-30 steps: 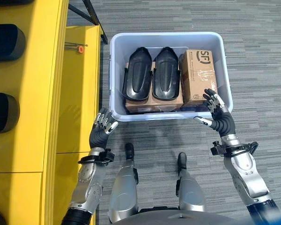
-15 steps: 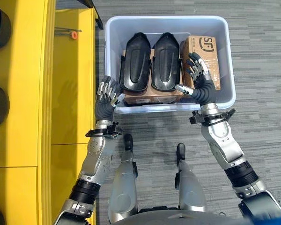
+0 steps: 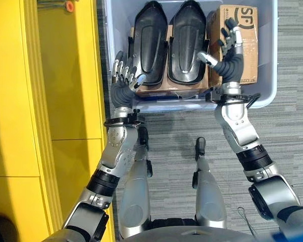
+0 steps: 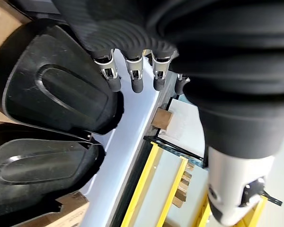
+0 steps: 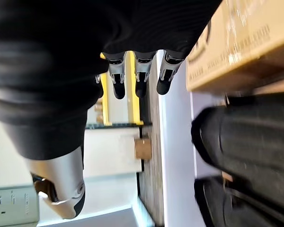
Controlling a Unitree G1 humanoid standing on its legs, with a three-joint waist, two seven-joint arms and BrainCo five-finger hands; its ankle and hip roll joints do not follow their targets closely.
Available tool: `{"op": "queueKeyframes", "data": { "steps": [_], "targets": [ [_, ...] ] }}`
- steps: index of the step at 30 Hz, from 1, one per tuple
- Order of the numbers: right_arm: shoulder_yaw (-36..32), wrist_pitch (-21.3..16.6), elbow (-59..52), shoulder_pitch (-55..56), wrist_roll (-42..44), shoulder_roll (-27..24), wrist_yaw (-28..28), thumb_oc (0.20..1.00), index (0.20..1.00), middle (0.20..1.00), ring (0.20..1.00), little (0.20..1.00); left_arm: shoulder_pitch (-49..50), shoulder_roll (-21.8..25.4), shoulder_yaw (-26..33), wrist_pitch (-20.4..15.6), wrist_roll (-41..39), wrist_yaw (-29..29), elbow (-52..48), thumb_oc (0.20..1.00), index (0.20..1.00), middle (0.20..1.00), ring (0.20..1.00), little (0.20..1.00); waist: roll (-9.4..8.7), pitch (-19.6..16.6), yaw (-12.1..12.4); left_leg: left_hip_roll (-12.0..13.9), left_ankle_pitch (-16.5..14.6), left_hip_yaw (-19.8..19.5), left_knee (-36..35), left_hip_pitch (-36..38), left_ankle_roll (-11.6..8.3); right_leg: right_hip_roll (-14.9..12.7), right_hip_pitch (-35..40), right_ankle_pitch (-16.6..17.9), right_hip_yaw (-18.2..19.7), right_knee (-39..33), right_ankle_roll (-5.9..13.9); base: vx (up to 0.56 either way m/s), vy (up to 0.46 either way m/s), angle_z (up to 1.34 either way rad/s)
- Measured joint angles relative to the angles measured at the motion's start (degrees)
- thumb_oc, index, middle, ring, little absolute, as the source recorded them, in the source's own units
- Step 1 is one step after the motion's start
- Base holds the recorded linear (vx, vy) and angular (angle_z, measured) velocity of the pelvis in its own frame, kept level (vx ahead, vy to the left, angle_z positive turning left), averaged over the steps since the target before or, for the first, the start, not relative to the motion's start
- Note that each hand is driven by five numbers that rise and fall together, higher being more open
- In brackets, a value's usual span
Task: Move parts from the plastic box to the shelf.
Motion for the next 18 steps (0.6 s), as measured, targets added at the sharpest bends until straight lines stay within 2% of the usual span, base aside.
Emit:
{"op": "queueKeyframes", "data": {
  "steps": [8, 18],
  "targets": [
    [-1.6, 0.6, -0.1, -0.3, -5.5, -0.1, -4.2, 1.000, 1.000, 1.000, 1.000, 1.000, 0.4, -0.1, -1.7, 0.0, 2.3, 1.1, 0.0, 1.000, 1.000, 1.000, 1.000, 1.000, -0.01, 0.0, -0.1, 0.0, 0.2, 0.2, 0.1, -2.0, 0.22, 0.0, -2.3, 0.1, 0.1, 0.1, 0.18, 0.00, 0.007, -0.02],
    [-0.9, 0.5, -0.1, -0.1, -5.3, 0.6, -3.9, 1.000, 1.000, 1.000, 1.000, 1.000, 0.4, -0.4, -3.3, 0.0, 2.2, 1.2, 0.0, 1.000, 1.000, 1.000, 1.000, 1.000, -0.04, 0.0, -0.2, 0.1, 0.2, 1.1, 0.1, -3.3, 0.26, -0.1, -4.1, 0.2, 0.7, 0.4, 0.22, 0.00, 0.001, -0.02]
  ]
}}
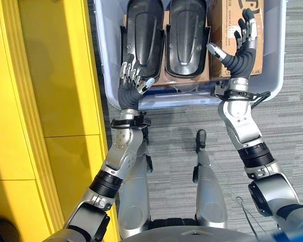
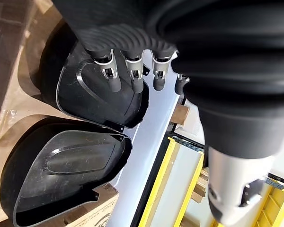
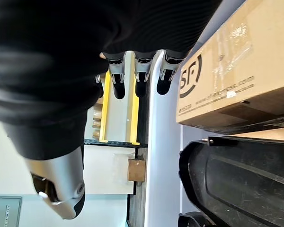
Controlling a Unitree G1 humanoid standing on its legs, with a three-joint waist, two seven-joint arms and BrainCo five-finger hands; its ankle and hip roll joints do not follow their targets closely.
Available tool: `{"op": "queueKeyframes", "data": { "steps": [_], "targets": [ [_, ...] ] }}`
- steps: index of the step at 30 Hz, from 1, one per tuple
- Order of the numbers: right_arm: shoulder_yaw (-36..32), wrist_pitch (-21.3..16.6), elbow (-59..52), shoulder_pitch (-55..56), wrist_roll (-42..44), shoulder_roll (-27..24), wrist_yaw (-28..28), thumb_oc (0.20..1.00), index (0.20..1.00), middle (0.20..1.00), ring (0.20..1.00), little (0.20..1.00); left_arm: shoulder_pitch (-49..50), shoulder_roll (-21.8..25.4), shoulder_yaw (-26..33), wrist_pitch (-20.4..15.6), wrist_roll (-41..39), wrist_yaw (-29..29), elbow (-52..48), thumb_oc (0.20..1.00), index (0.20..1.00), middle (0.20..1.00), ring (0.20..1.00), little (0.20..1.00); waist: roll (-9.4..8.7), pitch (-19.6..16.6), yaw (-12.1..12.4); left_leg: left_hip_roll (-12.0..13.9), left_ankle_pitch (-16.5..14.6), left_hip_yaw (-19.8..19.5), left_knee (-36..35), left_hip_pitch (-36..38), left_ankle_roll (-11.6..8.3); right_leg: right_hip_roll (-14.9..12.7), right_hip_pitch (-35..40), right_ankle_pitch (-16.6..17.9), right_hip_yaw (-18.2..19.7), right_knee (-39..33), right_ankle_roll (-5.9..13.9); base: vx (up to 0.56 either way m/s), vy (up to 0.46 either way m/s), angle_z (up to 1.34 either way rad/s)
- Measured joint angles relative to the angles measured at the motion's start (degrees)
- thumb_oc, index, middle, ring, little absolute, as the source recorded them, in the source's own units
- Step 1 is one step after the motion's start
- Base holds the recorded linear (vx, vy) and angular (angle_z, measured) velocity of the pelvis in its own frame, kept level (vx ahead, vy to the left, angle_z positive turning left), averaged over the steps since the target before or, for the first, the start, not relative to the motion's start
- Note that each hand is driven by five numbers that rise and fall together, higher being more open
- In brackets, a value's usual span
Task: Move parts from the plastic box to the shelf.
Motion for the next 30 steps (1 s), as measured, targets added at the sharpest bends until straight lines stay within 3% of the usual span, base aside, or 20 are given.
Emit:
{"op": "queueKeyframes", "data": {
  "steps": [9, 17, 25, 30],
  "targets": [
    [2.7, 0.0, -4.3, 2.7, 0.0, 1.0, 2.5, 1.000, 1.000, 1.000, 1.000, 1.000, 0.1, -0.2, -0.7, 0.1, -0.5, 0.0, 0.0, 1.000, 1.000, 1.000, 1.000, 1.000, -0.11, 0.0, -0.5, 0.0, 0.2, 0.1, 0.1, -0.1, 0.31, 0.1, -0.6, 0.0, 0.0, 1.1, 0.00, -0.02, 0.000, 0.00],
    [2.4, 0.1, 3.2, 1.3, 2.4, 1.1, 2.1, 1.000, 1.000, 1.000, 1.000, 1.000, -0.1, -0.4, -1.1, 0.2, -0.7, 0.0, 0.0, 1.000, 1.000, 1.000, 1.000, 1.000, -0.09, 0.0, -0.1, -0.5, 0.7, 0.0, 0.2, -2.7, 0.86, -0.4, -3.2, 0.2, -0.1, 1.4, 0.30, -0.02, 0.005, 0.01],
    [0.9, 0.5, 15.2, -8.6, 3.0, 0.3, -1.3, 1.000, 1.000, 1.000, 1.000, 1.000, -0.9, -0.2, -2.9, 0.2, -1.2, 0.0, 0.0, 1.000, 1.000, 1.000, 1.000, 1.000, 0.01, 0.1, 0.4, -0.9, 0.9, 0.4, 0.5, -5.8, 1.15, -0.9, -6.6, 0.6, 0.4, 1.5, 0.87, 0.00, -0.001, -0.01],
    [1.0, 1.0, 16.2, -9.1, 3.3, 0.4, -2.3, 1.000, 1.000, 1.000, 1.000, 1.000, -1.0, 0.1, -2.8, 0.2, -1.2, -0.1, 0.0, 1.000, 1.000, 1.000, 1.000, 1.000, 0.04, 0.1, 0.5, -0.9, 0.9, 0.3, 0.6, -6.2, 1.15, -0.9, -6.9, 0.6, 0.3, 1.5, 0.86, 0.00, 0.000, 0.00]
  ]
}}
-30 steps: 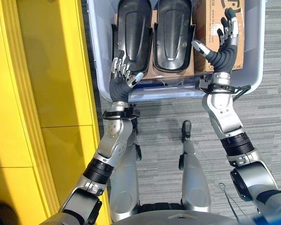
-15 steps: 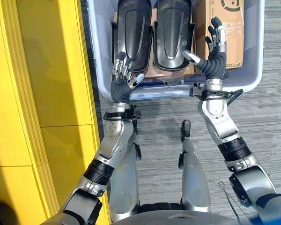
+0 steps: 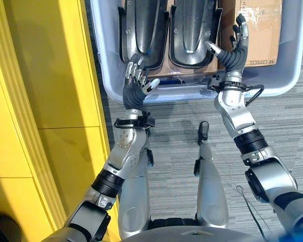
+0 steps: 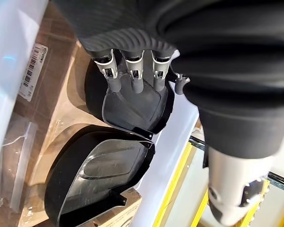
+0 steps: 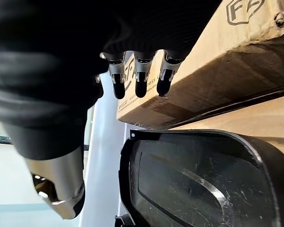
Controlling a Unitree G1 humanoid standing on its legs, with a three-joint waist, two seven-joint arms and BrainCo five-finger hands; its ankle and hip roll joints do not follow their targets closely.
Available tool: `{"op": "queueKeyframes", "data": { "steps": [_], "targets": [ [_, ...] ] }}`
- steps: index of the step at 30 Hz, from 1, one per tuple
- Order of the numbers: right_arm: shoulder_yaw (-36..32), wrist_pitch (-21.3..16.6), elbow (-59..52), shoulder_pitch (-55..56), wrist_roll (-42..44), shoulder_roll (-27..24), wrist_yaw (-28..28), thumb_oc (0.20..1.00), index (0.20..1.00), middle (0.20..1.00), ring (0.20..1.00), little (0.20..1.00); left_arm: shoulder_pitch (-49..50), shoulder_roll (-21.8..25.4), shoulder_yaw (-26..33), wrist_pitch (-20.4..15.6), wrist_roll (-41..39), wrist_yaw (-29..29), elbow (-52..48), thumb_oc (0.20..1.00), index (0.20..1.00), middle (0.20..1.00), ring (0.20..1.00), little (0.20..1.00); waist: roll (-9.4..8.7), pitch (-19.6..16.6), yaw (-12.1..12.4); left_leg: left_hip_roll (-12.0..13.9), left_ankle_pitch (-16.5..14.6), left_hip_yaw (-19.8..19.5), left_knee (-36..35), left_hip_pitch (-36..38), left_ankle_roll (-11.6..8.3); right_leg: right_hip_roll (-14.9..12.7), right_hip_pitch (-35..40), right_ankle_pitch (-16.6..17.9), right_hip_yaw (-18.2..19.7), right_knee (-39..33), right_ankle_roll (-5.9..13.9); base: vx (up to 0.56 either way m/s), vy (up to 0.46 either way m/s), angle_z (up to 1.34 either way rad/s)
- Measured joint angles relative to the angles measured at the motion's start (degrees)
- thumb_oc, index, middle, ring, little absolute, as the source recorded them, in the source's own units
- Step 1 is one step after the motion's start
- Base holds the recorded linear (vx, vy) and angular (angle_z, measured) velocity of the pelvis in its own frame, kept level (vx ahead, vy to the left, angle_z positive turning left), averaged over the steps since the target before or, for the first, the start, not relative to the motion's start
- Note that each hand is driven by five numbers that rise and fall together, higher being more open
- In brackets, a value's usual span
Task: Move parts from the plastic box to the shelf.
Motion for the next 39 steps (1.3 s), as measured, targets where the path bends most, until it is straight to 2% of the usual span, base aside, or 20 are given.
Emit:
{"op": "queueKeyframes", "data": {
  "steps": [3, 13, 17, 19, 20, 23, 25, 26, 29, 34, 39],
  "targets": [
    [0.0, 0.4, 7.2, -3.2, 0.0, -0.7, -0.2, 1.000, 1.000, 1.000, 1.000, 1.000, 0.0, 0.1, -0.1, 0.0, 0.0, 0.0, 0.0, 1.000, 1.000, 1.000, 1.000, 1.000, 0.01, 0.0, 0.7, 0.0, 0.0, 0.0, 0.2, -0.8, 0.01, 0.0, -0.7, 0.1, 0.0, 0.0, 0.10, 0.00, 0.000, 0.00],
    [2.0, 2.4, 14.4, -8.8, -0.1, -3.5, -0.1, 1.000, 1.000, 1.000, 1.000, 1.000, -0.2, 1.3, -0.6, -0.4, -2.1, -0.5, 0.0, 1.000, 1.000, 1.000, 1.000, 1.000, 0.41, 0.2, 1.2, 0.0, 0.1, 0.1, 0.2, -2.9, 0.12, 0.0, -3.0, 0.6, 0.5, 0.0, 0.01, 0.00, 0.001, -0.01],
    [4.7, 3.4, 23.7, -15.1, -1.2, -4.9, 0.1, 1.000, 1.000, 1.000, 1.000, 1.000, -0.9, 1.4, -1.2, -0.5, -2.2, -1.7, -1.5, 1.000, 1.000, 1.000, 1.000, 1.000, 0.41, 0.2, 1.3, 0.0, 0.4, 0.0, 0.4, -4.8, 0.47, 0.0, -4.9, 1.1, 0.5, 0.0, 0.08, 0.00, 0.000, 0.00],
    [6.1, 3.3, 27.5, -17.8, -1.1, -5.0, 0.5, 1.000, 1.000, 1.000, 1.000, 1.000, -1.3, 1.5, -1.3, -0.5, -2.3, -1.7, -1.4, 1.000, 1.000, 1.000, 1.000, 1.000, 0.40, 0.2, 1.3, 0.0, 0.4, 0.0, 0.4, -5.0, 0.50, 0.1, -5.0, 1.1, 0.4, 0.0, 0.10, 0.00, 0.000, 0.00],
    [8.9, 3.5, 32.8, -21.9, -0.9, -5.6, 1.3, 1.000, 1.000, 1.000, 1.000, 1.000, -1.7, 1.6, -1.7, -1.5, -2.3, -2.1, -1.5, 1.000, 1.000, 1.000, 1.000, 1.000, 0.42, 0.2, 1.5, 0.2, 0.5, 0.0, 0.8, -6.0, 0.49, 0.2, -5.9, 1.2, 0.4, 0.0, 0.14, 0.00, 0.000, 0.00],
    [9.0, 2.6, 32.9, -22.9, -0.1, -6.8, 2.3, 1.000, 1.000, 1.000, 1.000, 1.000, -2.3, 1.9, -1.7, -2.5, -2.4, -2.5, -2.5, 1.000, 1.000, 1.000, 1.000, 1.000, 0.43, 0.2, 1.7, 0.2, 0.5, -0.2, 1.6, -7.7, 0.49, 0.2, -7.2, 1.5, 0.4, 0.1, 0.10, 0.00, 0.000, 0.00],
    [11.3, 1.7, 37.5, -26.0, 2.0, -6.7, 2.8, 1.000, 1.000, 1.000, 1.000, 1.000, -2.3, 2.6, -1.7, -2.8, -3.1, -2.6, -2.7, 1.000, 1.000, 1.000, 1.000, 1.000, 0.43, 0.2, 1.6, 0.3, 0.4, -0.5, 3.5, -9.2, 0.52, 0.3, -8.2, 1.4, 0.5, 1.2, 0.09, 0.00, 0.002, -0.02],
    [11.8, 1.4, 37.9, -27.0, 3.1, -6.8, 3.6, 0.200, 0.200, 0.200, 0.200, 0.200, -2.6, 2.8, -1.7, -2.9, -3.5, -2.6, -3.7, 1.000, 1.000, 1.000, 1.000, 1.000, 0.43, 0.2, 1.4, 0.6, 0.4, -0.6, 4.3, -10.2, 0.53, 0.5, -9.2, 1.4, 0.6, 1.8, 0.10, 0.07, 0.005, -0.08],
    [12.6, 0.9, 40.3, -29.2, 5.6, -6.7, 4.5, 0.200, 0.200, 0.200, 0.200, 0.200, -2.9, 2.9, -1.7, -2.9, -3.7, -2.8, -4.0, 1.000, 1.000, 1.000, 1.000, 1.000, 0.49, 0.2, 1.5, 1.4, -0.8, -0.9, 6.8, -11.9, 0.41, 1.4, -10.8, 1.1, 0.7, 3.8, -0.08, 0.05, 0.005, -0.07],
    [11.7, 0.7, 41.9, -29.6, 7.9, -7.2, 5.5, 0.200, 0.200, 0.200, 0.200, 0.200, -3.0, 2.9, -2.3, -2.6, -4.5, -3.1, -3.9, 1.000, 1.000, 1.000, 1.000, 1.000, 0.51, 0.2, 1.6, 1.4, -0.7, -1.3, 8.1, -12.1, 0.52, 1.4, -11.1, 1.1, 1.0, 5.6, -0.12, -0.02, 0.010, -0.01],
    [11.0, 2.0, 40.5, -28.1, 8.4, -7.6, 7.2, 0.200, 0.200, 0.200, 0.200, 0.200, -2.1, 3.6, -3.5, -1.6, -5.1, -4.1, -3.2, 1.000, 1.000, 1.000, 1.000, 1.000, 0.53, 0.2, 1.6, 1.3, -0.3, -1.4, 8.2, -10.0, 1.14, 1.2, -9.1, 1.0, 0.9, 6.1, -0.09, -0.09, -0.008, 0.02]
  ]
}}
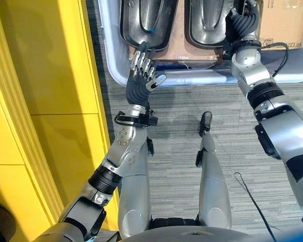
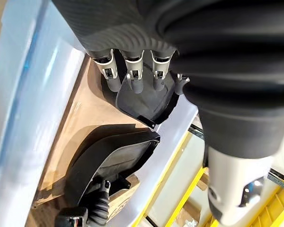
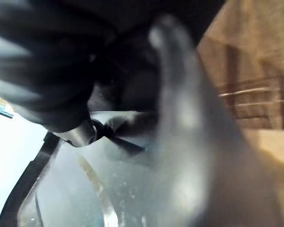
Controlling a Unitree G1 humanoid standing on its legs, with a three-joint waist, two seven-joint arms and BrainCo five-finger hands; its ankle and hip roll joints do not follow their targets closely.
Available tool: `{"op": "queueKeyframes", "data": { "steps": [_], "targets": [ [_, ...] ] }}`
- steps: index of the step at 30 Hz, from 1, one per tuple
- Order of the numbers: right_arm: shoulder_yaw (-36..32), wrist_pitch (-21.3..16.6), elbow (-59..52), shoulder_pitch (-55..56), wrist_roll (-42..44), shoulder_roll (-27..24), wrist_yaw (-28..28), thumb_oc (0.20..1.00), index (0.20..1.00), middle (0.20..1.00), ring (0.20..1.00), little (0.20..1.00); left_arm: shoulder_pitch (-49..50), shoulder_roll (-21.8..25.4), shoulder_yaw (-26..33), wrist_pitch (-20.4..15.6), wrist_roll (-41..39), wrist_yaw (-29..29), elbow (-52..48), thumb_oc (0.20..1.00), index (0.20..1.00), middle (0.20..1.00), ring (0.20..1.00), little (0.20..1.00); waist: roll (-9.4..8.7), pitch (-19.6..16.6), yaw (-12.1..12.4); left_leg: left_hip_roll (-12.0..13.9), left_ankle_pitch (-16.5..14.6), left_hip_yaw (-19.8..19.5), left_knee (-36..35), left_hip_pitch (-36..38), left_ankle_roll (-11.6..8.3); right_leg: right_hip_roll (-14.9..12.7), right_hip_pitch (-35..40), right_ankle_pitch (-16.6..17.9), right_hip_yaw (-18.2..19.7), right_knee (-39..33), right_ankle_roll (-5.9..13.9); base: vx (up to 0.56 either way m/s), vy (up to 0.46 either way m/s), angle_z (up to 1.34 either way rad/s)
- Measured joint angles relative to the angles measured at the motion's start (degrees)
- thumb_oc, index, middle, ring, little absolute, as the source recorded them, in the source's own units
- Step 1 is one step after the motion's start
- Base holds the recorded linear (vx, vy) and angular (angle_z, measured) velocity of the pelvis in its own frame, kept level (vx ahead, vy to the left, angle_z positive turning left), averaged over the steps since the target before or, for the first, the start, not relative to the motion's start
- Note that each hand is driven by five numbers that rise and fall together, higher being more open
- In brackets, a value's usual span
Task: Move parts from the plastic box to the shelf.
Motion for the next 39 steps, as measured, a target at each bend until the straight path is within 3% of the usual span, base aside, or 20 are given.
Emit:
{"op": "queueKeyframes", "data": {
  "steps": [4, 8, 10, 12, 14, 17, 19, 21, 23, 26, 33, 39],
  "targets": [
    [-1.3, 1.4, -6.4, 12.0, 0.0, -0.1, 1.5, 0.200, 0.200, 0.200, 0.200, 0.200, 4.2, 0.7, 0.9, 0.1, -1.8, -1.1, 2.1, 1.000, 1.000, 1.000, 1.000, 1.000, 0.01, -0.2, 0.0, -0.6, 0.4, 0.4, -3.7, 11.9, -0.39, -0.5, 11.0, 0.0, -0.2, -2.3, 0.04, -0.02, -0.022, 0.01],
    [-3.9, 1.5, -14.9, 15.9, 0.0, -2.5, 1.5, 0.200, 0.200, 0.200, 0.200, 0.200, 6.8, 0.6, 1.3, 0.4, -3.2, -2.8, 2.2, 1.000, 1.000, 1.000, 1.000, 1.000, 0.32, -1.0, -0.6, -0.4, 1.4, 0.8, -6.2, 16.4, -0.94, -0.4, 15.4, 1.2, -0.2, -4.6, -0.10, 0.06, -0.036, -0.05],
    [-5.8, 1.7, -22.3, 20.0, -0.1, -4.0, 1.2, 0.200, 0.200, 0.200, 0.200, 0.200, 8.3, 1.1, 2.1, 0.5, -3.5, -3.9, 2.1, 1.000, 1.000, 1.000, 1.000, 1.000, 0.32, -1.1, -0.4, -0.5, 1.7, 1.3, -8.7, 22.0, -1.35, -0.4, 20.5, 1.3, -0.3, -6.7, -0.27, 0.07, -0.031, -0.02],
    [-7.8, 0.3, -28.3, 22.4, -0.6, -3.9, 0.9, 0.200, 0.200, 0.200, 0.200, 0.200, 9.7, 1.3, 3.6, 0.5, -3.7, -4.7, 2.1, 1.000, 1.000, 1.000, 1.000, 1.000, 0.35, -3.7, -0.4, -0.2, 2.2, 1.5, -10.4, 23.4, -1.82, 0.0, 21.5, 1.5, -0.4, -7.8, -0.47, 0.10, -0.040, -0.07],
    [-10.1, 0.6, -32.8, 22.9, -0.7, -3.9, -0.3, 0.200, 0.200, 0.200, 0.200, 0.200, 10.6, 2.1, 4.5, 1.2, -3.9, -5.2, 2.0, 1.000, 1.000, 1.000, 1.000, 1.000, 0.33, -3.8, -0.7, 0.1, 2.3, 1.7, -11.4, 27.0, -1.88, 0.3, 24.6, 1.5, -0.5, -8.1, -0.65, 0.16, -0.081, -0.08],
    [-12.0, -1.2, -41.6, 28.7, -2.9, -3.9, -0.3, 0.200, 0.200, 0.200, 0.200, 0.200, 14.8, 2.5, 7.1, 1.5, -4.1, -7.2, 2.0, 1.000, 1.000, 1.000, 1.000, 1.000, 0.22, -9.3, -1.0, 0.4, 2.9, 1.9, -14.5, 30.3, -2.43, 0.7, 26.5, 0.7, -0.9, -8.2, -1.04, 0.13, -0.068, -0.02],
    [-12.4, -0.7, -45.7, 31.4, -2.9, -3.6, 0.7, 0.200, 0.200, 0.200, 0.200, 0.200, 17.0, 2.5, 8.5, 2.4, -4.6, -8.7, 1.8, 1.000, 1.000, 1.000, 1.000, 1.000, 0.20, -9.5, -1.1, 0.5, 3.1, 2.5, -15.9, 33.3, -2.63, 0.8, 28.5, 0.6, -0.9, -8.2, -1.08, 0.12, -0.075, -0.12],
    [-12.7, -1.4, -50.3, 35.9, -2.9, -1.8, 2.4, 0.200, 0.200, 0.200, 0.200, 0.200, 19.8, 2.6, 9.5, 3.0, -5.5, -9.5, 1.8, 1.000, 1.000, 1.000, 1.000, 1.000, -0.01, -10.8, -1.6, 0.7, 3.1, 3.0, -17.3, 36.4, -2.79, 0.9, 30.7, -0.3, -0.9, -8.2, -1.08, 0.10, -0.041, -0.10],
    [-12.6, -2.1, -52.5, 41.4, -2.8, 1.3, 4.1, 0.200, 0.200, 0.200, 0.200, 0.200, 22.4, 2.2, 9.9, 3.3, -5.6, -10.2, 1.7, 1.000, 1.000, 1.000, 1.000, 1.000, -0.11, -14.8, -2.1, 1.1, 3.0, 3.1, -18.3, 37.5, -3.02, 1.3, 31.4, -0.9, -1.1, -8.2, -1.24, 0.11, -0.063, -0.02],
    [-12.3, -2.8, -63.6, 61.3, 2.1, 8.4, 9.7, 0.200, 0.200, 0.200, 0.200, 0.200, 28.5, 0.3, 11.9, 5.1, -5.6, -12.0, 1.0, 1.000, 1.000, 1.000, 1.000, 1.000, -0.32, -18.5, -2.0, 1.5, 1.9, 3.1, -18.3, 41.8, -3.71, 1.8, 35.9, -2.3, -1.7, -8.2, -1.56, 0.09, -0.081, 0.03],
    [-11.4, -2.8, -62.2, 67.7, 8.6, 6.4, 16.6, 0.200, 0.200, 0.200, 0.200, 0.200, 34.2, -0.3, 13.8, 7.2, -5.2, -14.0, 0.9, 1.000, 1.000, 1.000, 1.000, 1.000, 0.27, -21.7, -2.4, 2.9, 1.2, 2.4, -18.3, 44.6, -3.76, 3.1, 39.1, -3.2, -2.5, -8.2, -2.01, 0.03, -0.089, 0.04],
    [-9.9, -2.8, -64.7, 68.5, 10.8, 4.8, 20.6, 0.200, 0.200, 0.200, 0.200, 0.200, 37.3, -2.6, 14.8, 8.3, -3.6, -15.5, 2.0, 1.000, 1.000, 1.000, 1.000, 1.000, 1.98, -23.5, -1.6, 4.9, 1.6, -1.8, -17.8, 45.3, -4.23, 5.8, 42.3, -4.5, -5.9, -8.0, -3.47, -0.07, -0.189, 0.30]
  ]
}}
